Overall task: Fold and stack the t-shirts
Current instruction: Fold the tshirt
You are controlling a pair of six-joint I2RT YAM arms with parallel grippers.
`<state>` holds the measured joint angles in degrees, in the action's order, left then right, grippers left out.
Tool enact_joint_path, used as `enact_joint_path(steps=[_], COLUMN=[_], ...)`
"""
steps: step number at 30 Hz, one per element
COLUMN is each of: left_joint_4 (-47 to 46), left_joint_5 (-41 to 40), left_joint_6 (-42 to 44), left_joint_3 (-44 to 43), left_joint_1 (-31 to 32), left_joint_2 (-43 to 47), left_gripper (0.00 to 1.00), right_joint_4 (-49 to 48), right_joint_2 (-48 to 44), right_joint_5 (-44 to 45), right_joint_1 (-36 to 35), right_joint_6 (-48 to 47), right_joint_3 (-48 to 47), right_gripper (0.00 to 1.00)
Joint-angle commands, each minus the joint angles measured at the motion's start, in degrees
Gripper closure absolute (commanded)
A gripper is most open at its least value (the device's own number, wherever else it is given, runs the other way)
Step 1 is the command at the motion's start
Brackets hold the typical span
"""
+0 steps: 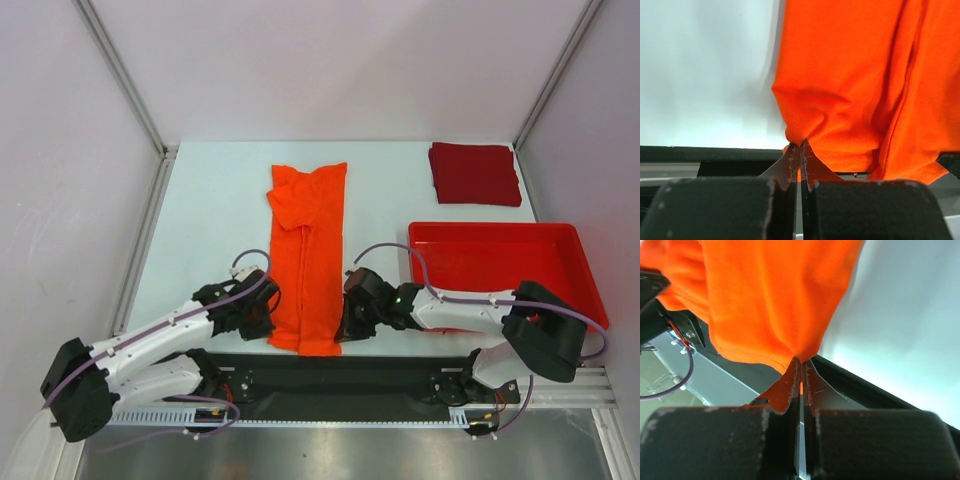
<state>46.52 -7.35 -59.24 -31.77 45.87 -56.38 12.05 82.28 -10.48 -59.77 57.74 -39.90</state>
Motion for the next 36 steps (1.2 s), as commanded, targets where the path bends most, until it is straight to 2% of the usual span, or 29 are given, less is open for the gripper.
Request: enact_joint_path(steps=[1,5,9,12,18,23,36], left_joint_4=[1.1,1.9,2.2,-0.5,-2.4,-2.8,-3.5], left_joint_5=[-3.1,-7.1,-8.2,-5.9,-1.0,1.2,1.6], left_joint_6=[3.4,7.8,13.9,18.2,24.2,27.0,27.6], left_joint_3=[-4.0,-12.1,-20.1,-24.4,-34.2,-41.7,-47.5], left_joint_1=[-0.3,-1.0,-4.4,-9.2,-17.9,-19.6,-22.4], left_joint_2=[0.0,-2.7,-8.6,-14.3,-28.1,-38.2,-48.3], left_gripper=[1.0,1.0,1.0,1.0,1.0,1.0,1.0], right_joint_4=[3.9,6.2,9.6,12.1,15.3,16.4,15.6], right_joint_2=[-1.2,-1.1,3.0,6.5,19.2,28.7,36.6], right_joint_5=[1.8,1.3,-0.6,-1.9,-6.8,-10.3,-14.3], right_joint_1=[1.1,4.8,10.9,15.5,23.2,26.4,30.4], right_joint_6=[-1.9,-4.9,-11.0,-13.6,-19.6,-22.2,-22.4], right_joint_3=[-3.3,-7.7,-17.1,-22.7,-36.0,-44.8,-49.7], right_gripper=[1.0,1.0,1.0,1.0,1.0,1.0,1.0])
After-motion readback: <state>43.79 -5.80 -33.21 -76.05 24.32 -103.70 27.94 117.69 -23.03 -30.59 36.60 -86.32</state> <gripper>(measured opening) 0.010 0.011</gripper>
